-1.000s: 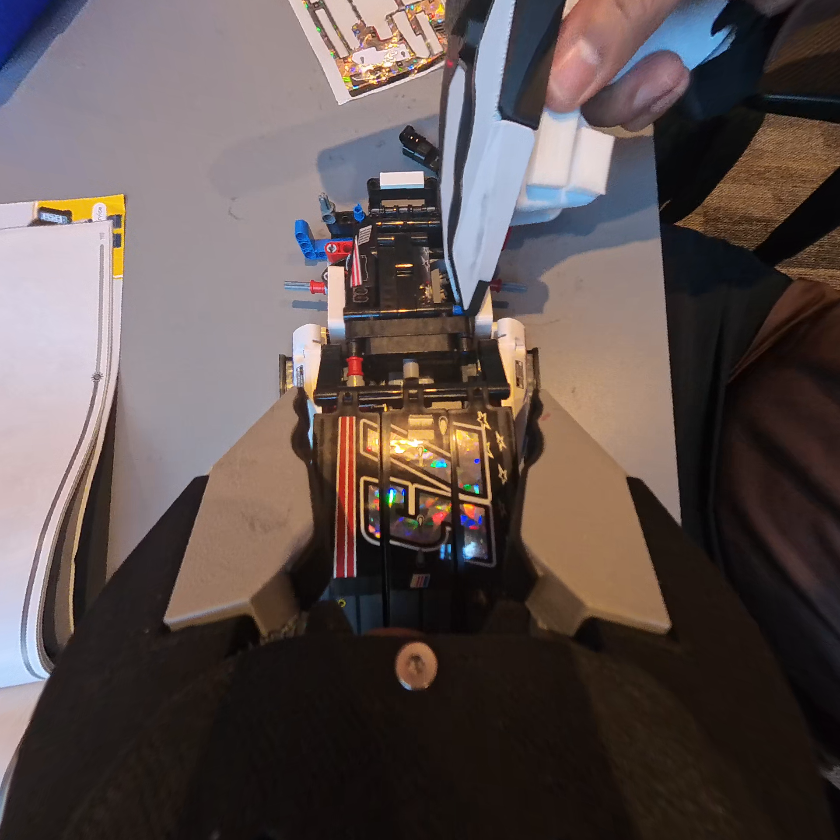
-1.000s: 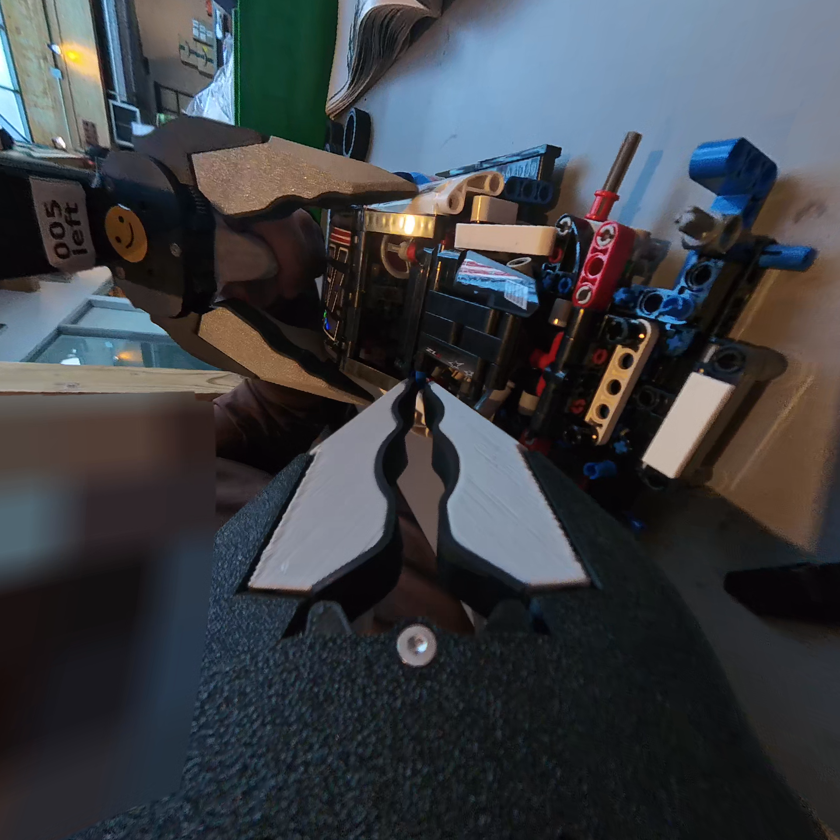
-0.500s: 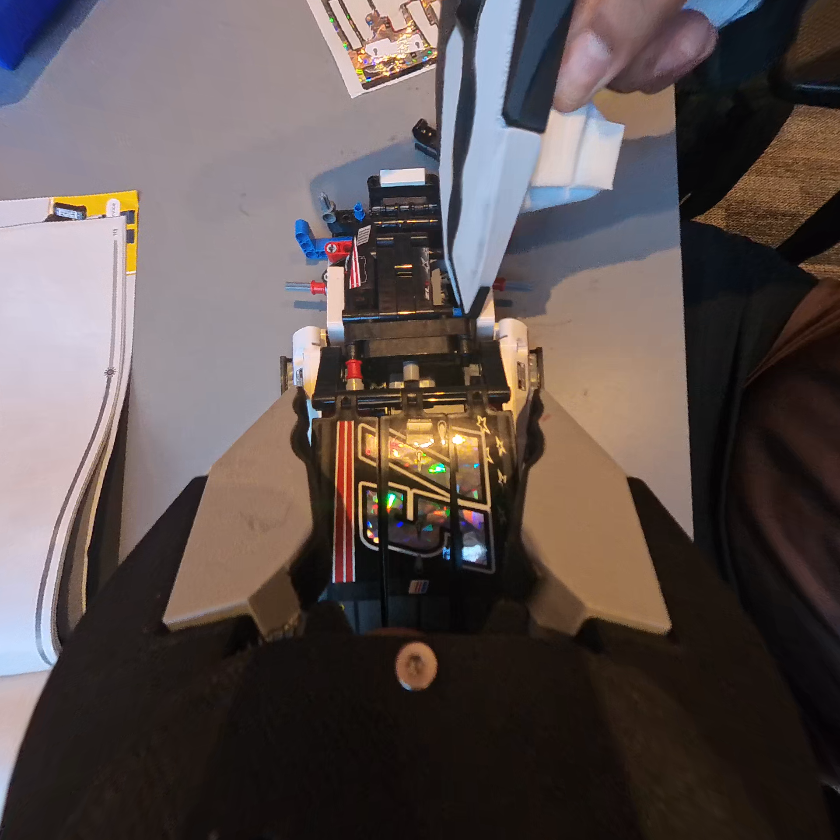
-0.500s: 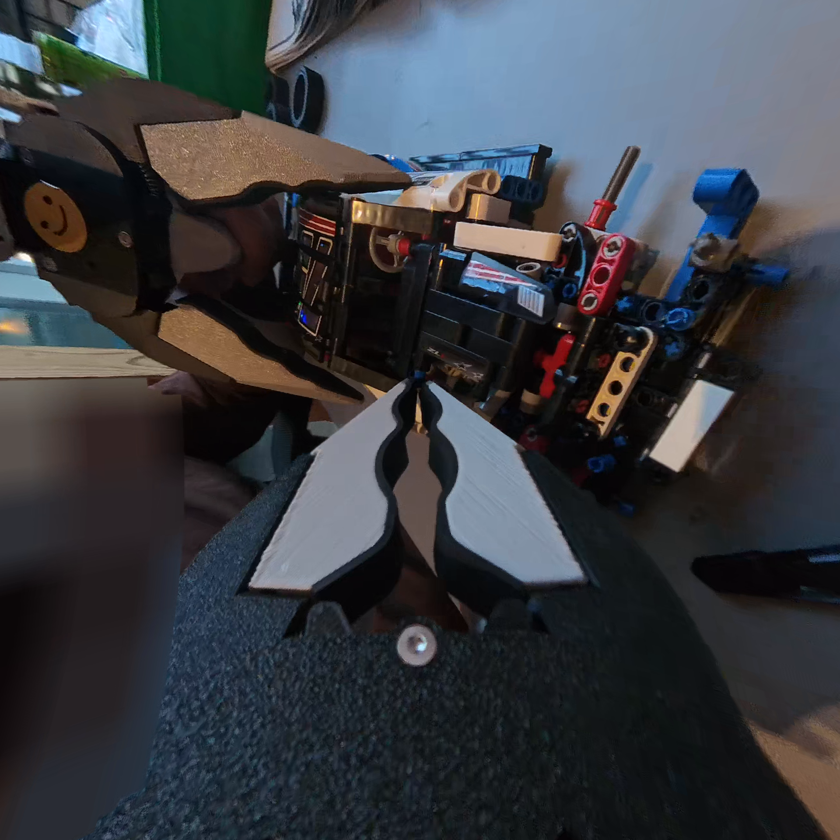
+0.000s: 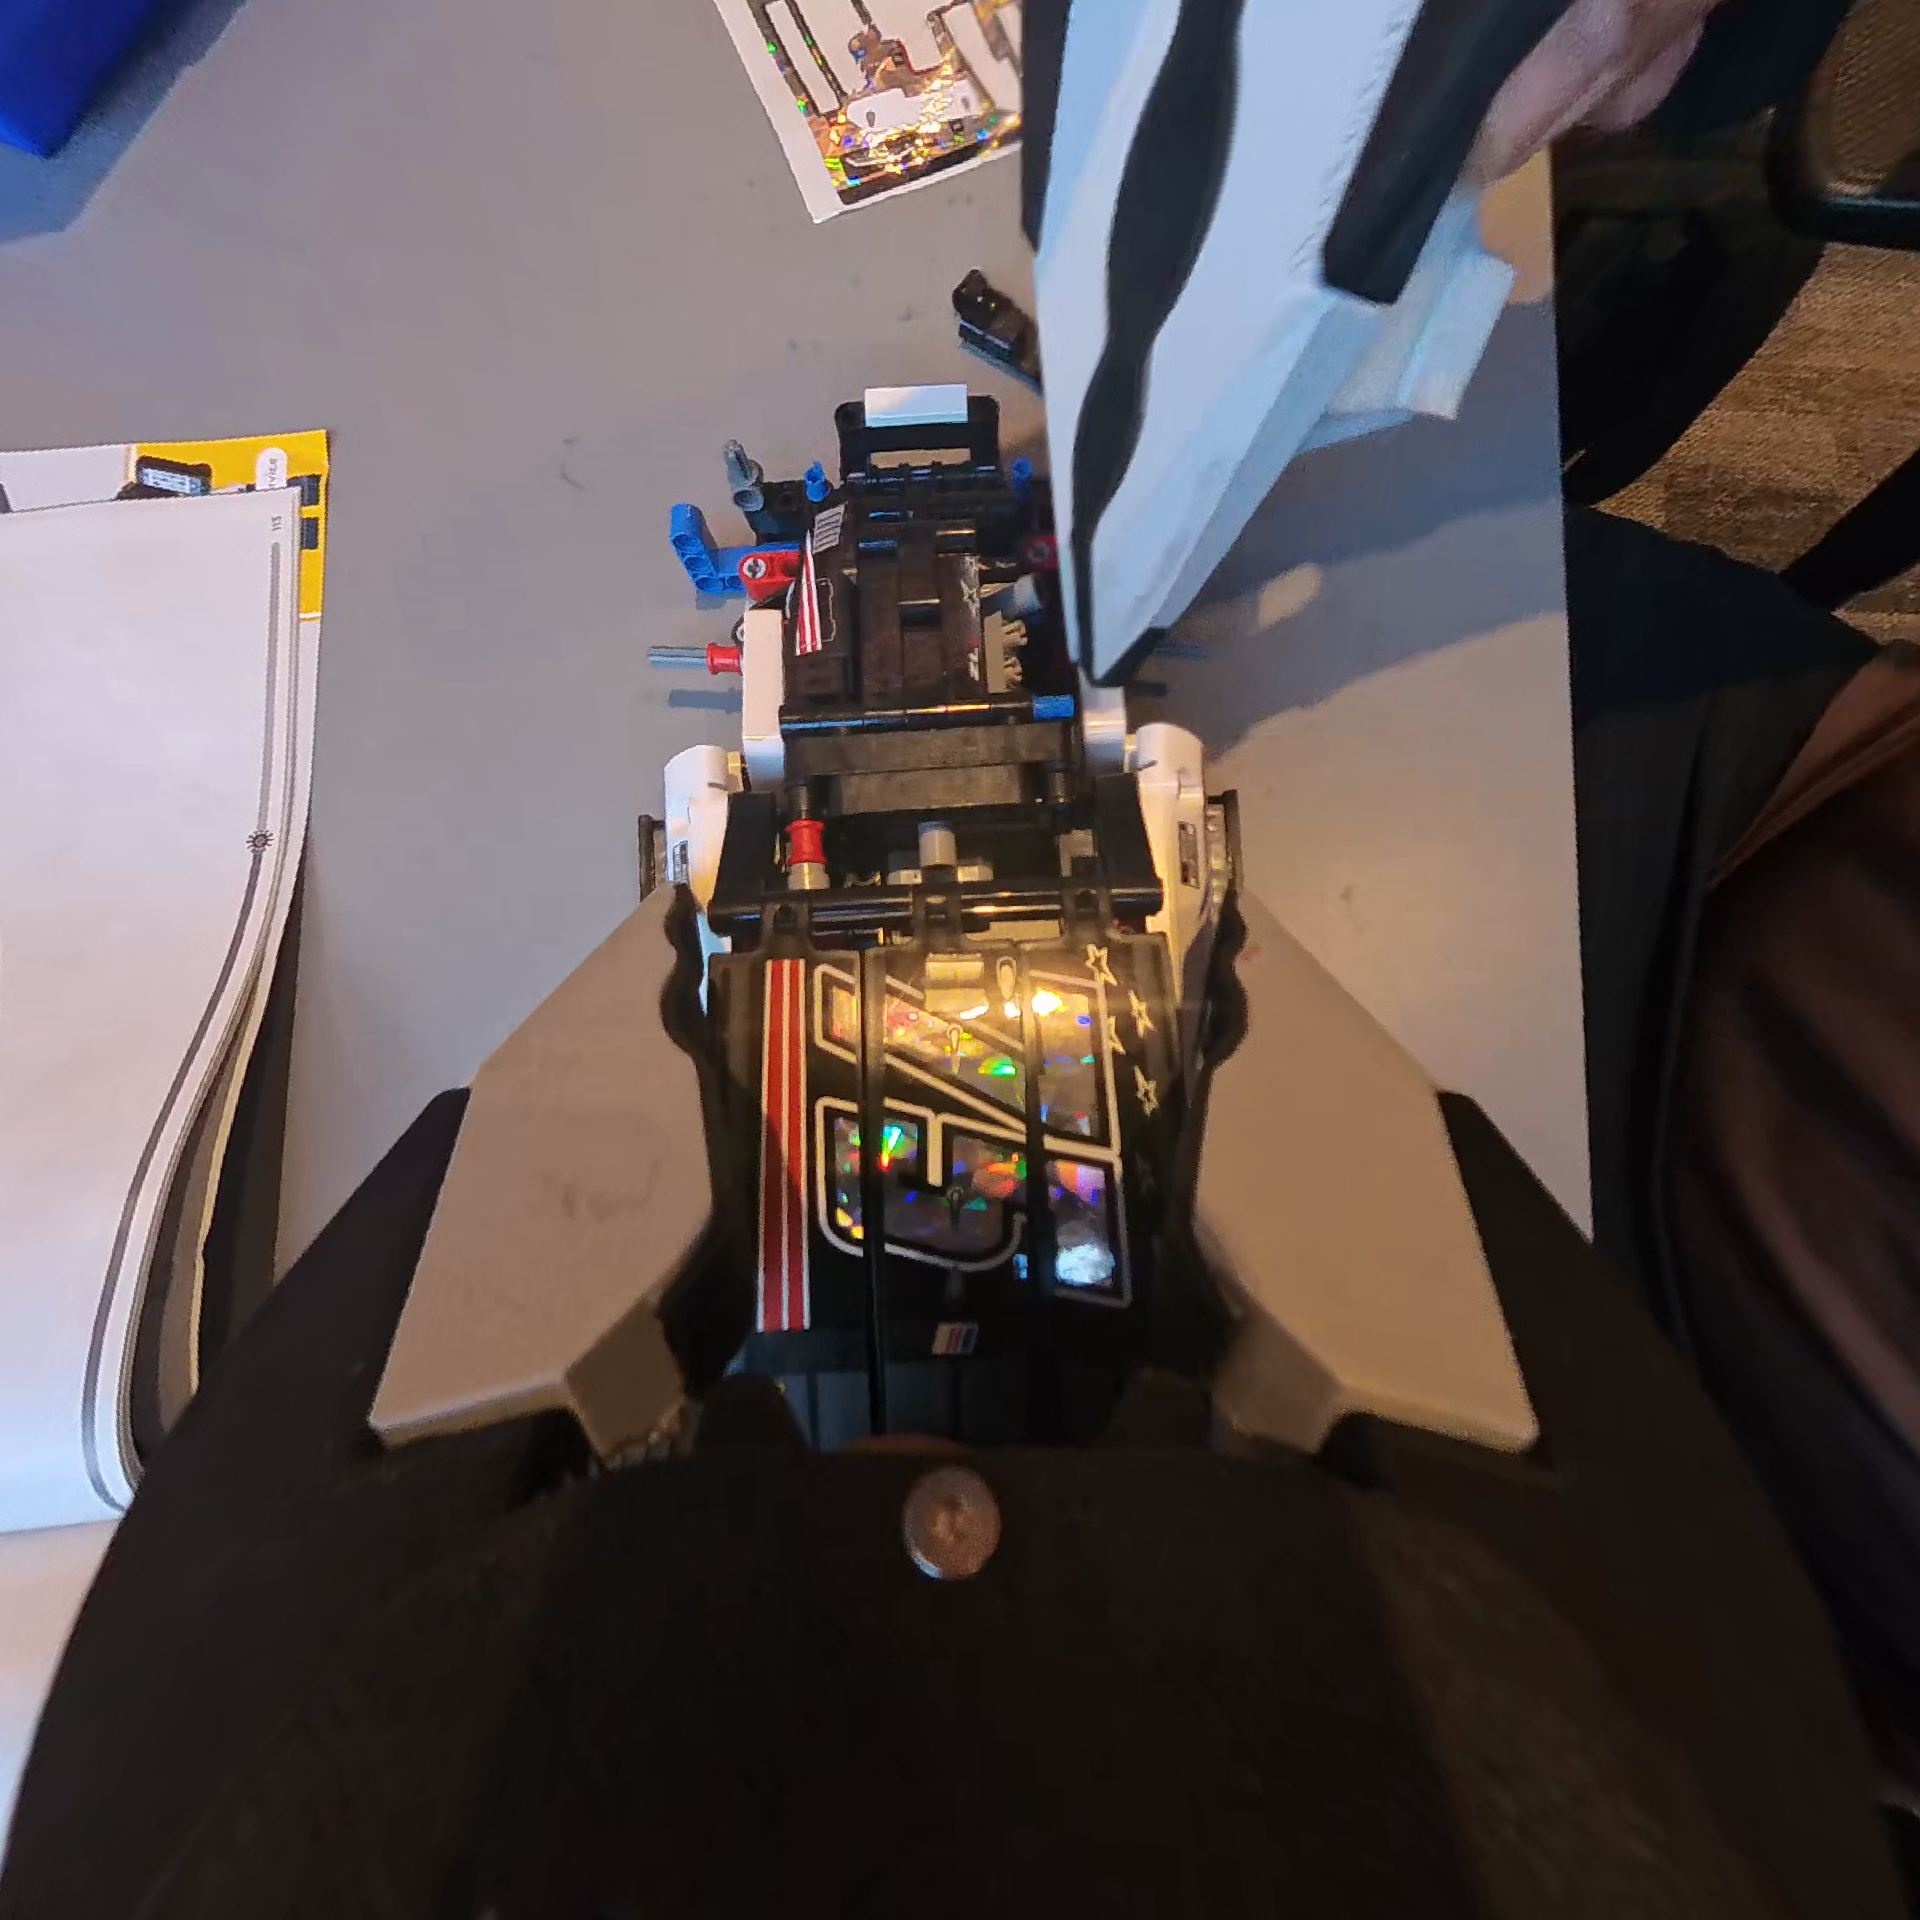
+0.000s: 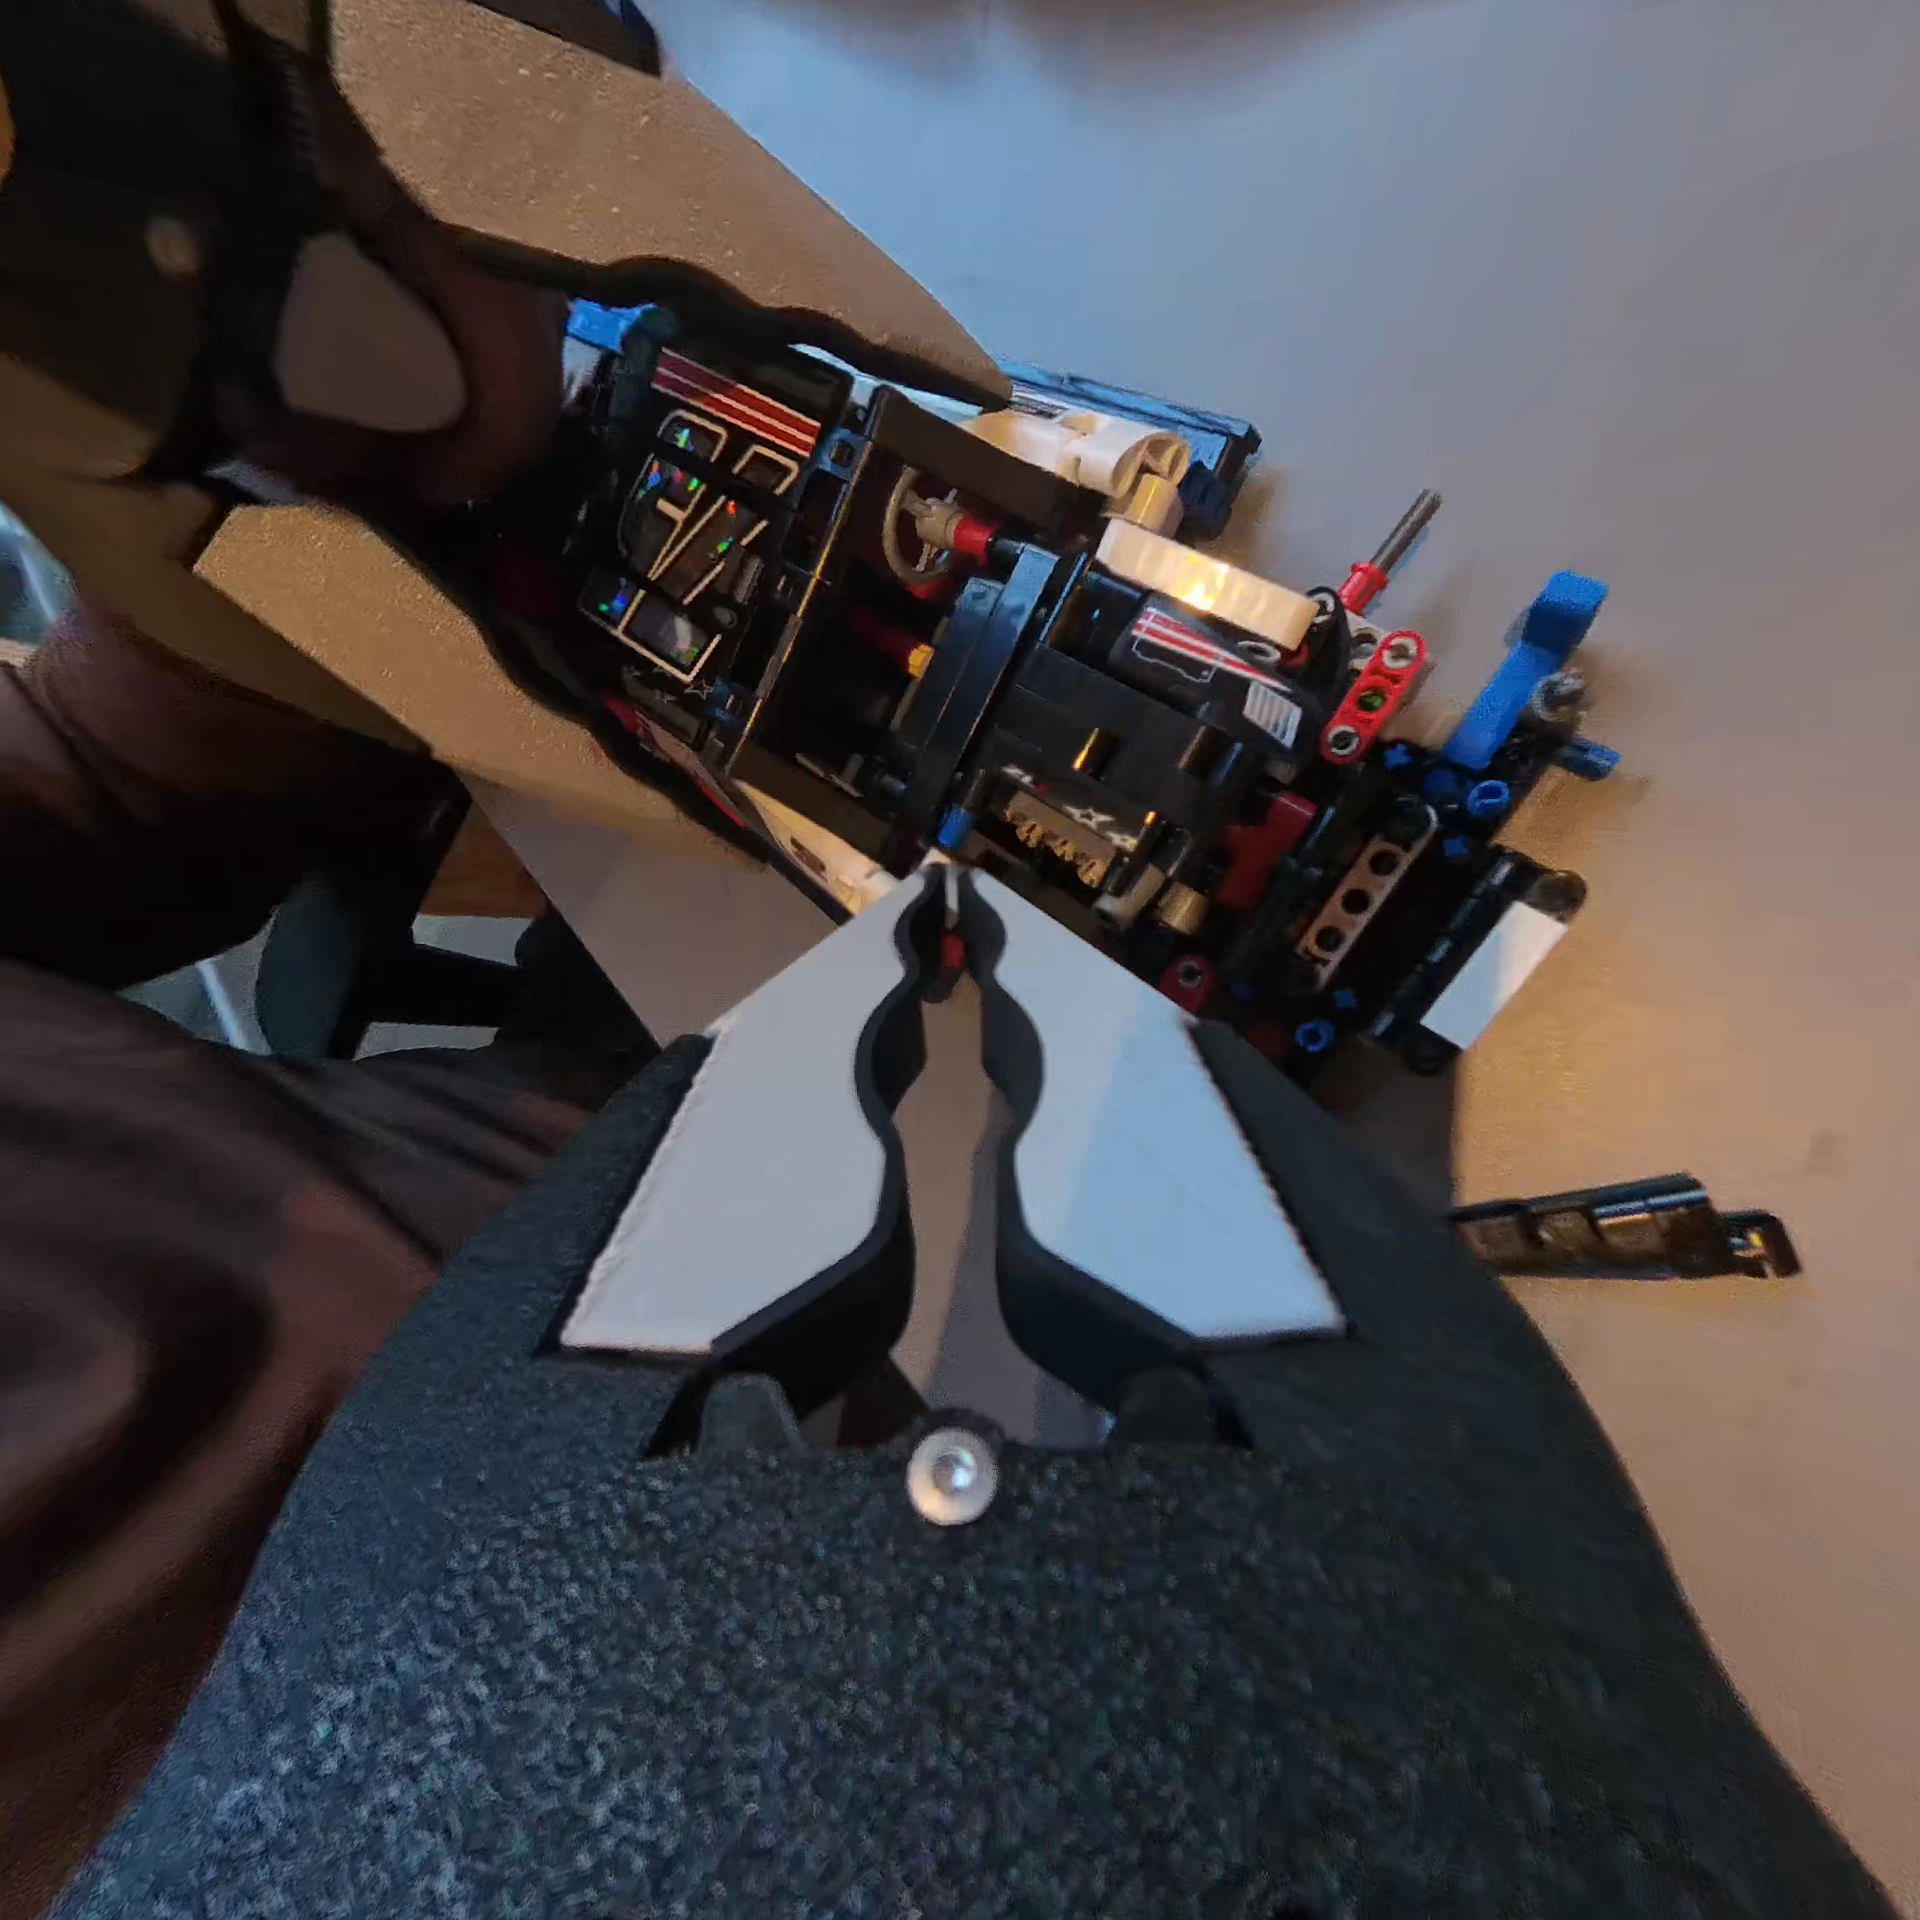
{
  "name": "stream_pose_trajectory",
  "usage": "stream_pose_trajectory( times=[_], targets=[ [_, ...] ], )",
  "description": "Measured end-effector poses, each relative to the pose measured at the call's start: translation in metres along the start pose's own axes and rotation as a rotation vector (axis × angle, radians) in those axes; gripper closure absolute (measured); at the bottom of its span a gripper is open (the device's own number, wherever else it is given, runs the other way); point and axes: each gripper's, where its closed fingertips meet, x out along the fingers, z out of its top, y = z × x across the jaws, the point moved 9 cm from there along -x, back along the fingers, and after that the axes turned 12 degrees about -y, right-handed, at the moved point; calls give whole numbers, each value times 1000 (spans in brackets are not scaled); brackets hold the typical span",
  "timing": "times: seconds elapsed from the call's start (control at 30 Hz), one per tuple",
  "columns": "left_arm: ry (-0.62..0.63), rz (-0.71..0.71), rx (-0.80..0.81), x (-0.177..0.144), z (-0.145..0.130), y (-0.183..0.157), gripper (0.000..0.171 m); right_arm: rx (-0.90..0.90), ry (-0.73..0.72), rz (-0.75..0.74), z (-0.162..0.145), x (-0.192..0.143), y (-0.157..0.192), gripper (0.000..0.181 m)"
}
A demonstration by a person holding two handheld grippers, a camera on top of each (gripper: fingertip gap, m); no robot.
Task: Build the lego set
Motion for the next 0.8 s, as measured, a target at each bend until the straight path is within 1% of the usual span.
stream_pose_trajectory(
  times=[0.03, 0.07, 0.17, 0.27, 0.37, 0.43, 0.47, 0.53, 0.6, 0.63, 0.67, 0.7, 0.77, 0.8],
  targets=[
    [-3, -3, -4, 0, 0, 0, 76, -19, -28, 7, -1, -3, -1, 171],
    [-4, -5, -6, 0, 0, 1, 76, -29, -54, 14, -3, -7, -3, 169],
    [-8, -13, -9, -1, 0, 1, 75, -15, -134, -15, -5, -23, -22, 167],
    [-4, -9, -5, -1, 0, 1, 75, 38, -234, 57, -10, -34, -35, 166],
    [3, -5, -3, 0, 0, 0, 74, 31, -278, 117, -19, -32, -41, 163],
    [5, -5, -3, 0, 0, 1, 74, -52, -294, 161, -24, -29, -34, 163],
    [6, -6, -2, 0, 0, 1, 74, -122, -293, 157, -26, -28, -29, 163],
    [8, -8, 1, 0, 0, 1, 74, -269, -261, 90, -28, -23, -22, 163],
    [9, -10, 4, 1, 0, 1, 74, -328, -214, -26, -26, -19, -26, 164],
    [10, -10, 6, 1, 0, 1, 74, -307, -215, -28, -22, -18, -28, 161],
    [11, -10, 8, 1, 0, 1, 74, -259, -236, 6, -18, -19, -31, 157],
    [11, -9, 9, 1, 0, 1, 74, -192, -255, 56, -13, -19, -34, 155],
    [11, -8, 10, 2, 0, 1, 74, -49, -260, 168, -6, -17, -42, 144],
    [12, -7, 12, 2, 0, 1, 73, -1, -263, 215, -3, -15, -46, 144]
  ],
)
